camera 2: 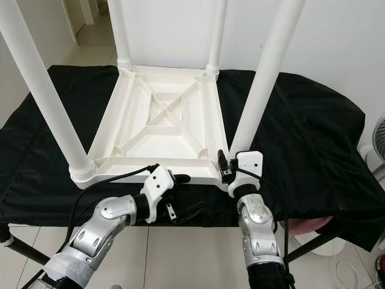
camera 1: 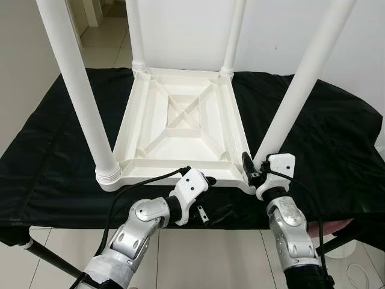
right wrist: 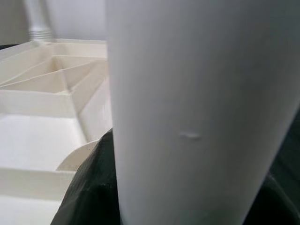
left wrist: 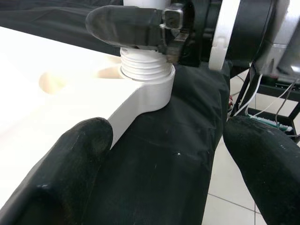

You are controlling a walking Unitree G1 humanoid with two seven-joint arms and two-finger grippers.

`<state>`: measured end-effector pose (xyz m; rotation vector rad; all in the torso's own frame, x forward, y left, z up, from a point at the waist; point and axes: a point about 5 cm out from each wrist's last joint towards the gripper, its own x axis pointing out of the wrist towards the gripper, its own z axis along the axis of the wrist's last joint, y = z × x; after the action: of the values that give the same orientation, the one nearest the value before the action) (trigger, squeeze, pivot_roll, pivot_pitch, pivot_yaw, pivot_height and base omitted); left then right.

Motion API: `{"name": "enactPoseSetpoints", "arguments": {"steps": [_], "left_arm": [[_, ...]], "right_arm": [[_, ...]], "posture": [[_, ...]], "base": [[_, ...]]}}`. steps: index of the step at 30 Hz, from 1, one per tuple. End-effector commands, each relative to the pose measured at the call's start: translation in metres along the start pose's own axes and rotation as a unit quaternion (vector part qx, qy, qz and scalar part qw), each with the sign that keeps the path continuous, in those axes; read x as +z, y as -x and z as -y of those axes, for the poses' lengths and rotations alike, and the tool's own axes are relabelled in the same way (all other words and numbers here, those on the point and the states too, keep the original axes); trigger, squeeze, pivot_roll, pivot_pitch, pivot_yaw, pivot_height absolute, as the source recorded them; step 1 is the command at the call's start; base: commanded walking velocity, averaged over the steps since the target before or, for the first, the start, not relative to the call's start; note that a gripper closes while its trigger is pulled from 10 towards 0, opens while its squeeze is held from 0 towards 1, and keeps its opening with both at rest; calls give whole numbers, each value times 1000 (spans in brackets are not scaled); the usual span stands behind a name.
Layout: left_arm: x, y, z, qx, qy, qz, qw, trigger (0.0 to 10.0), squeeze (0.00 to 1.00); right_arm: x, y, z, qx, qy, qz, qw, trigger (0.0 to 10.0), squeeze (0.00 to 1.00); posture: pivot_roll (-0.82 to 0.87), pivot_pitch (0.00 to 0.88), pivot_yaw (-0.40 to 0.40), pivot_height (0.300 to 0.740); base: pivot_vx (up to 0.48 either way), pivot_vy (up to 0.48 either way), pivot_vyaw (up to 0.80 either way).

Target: Building children table

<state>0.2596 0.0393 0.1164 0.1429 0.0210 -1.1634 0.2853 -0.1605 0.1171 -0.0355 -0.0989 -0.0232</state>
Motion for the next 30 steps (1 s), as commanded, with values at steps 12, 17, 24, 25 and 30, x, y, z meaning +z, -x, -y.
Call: {"name": "enactPoseSetpoints", "arguments": {"steps": [12, 17, 24, 25, 30], "left_arm": [[6, -3, -6, 5, -7, 16, 1000, 10000, 0], [7, -4, -6, 3, -4, 17, 1000, 10000, 0], [8, -7, -8, -2, 8, 20, 1000, 10000, 0], [8, -7, -8, -2, 8, 20, 1000, 10000, 0], [9, -5, -12, 6, -6, 18, 1000, 10000, 0]], "right_arm": [[-24, 17, -15, -80, -7, -86, 993, 10000, 0], [-17, 14, -17, -58, -14, -72, 996, 10000, 1000], [-5, 6, -11, -17, -18, -35, 999, 10000, 1000], [-5, 6, -11, -17, -18, -35, 999, 10000, 1000], [-1, -1, 2, 70, -19, -18, 997, 10000, 0]], "posture": [[-95, 0, -43, 740], [-104, 0, -45, 740], [-106, 0, -42, 740], [-106, 0, -42, 740], [-98, 0, -36, 740]], "base": [[0, 0, 0], [0, 0, 0], [0, 0, 0], [0, 0, 0], [0, 0, 0]]}}
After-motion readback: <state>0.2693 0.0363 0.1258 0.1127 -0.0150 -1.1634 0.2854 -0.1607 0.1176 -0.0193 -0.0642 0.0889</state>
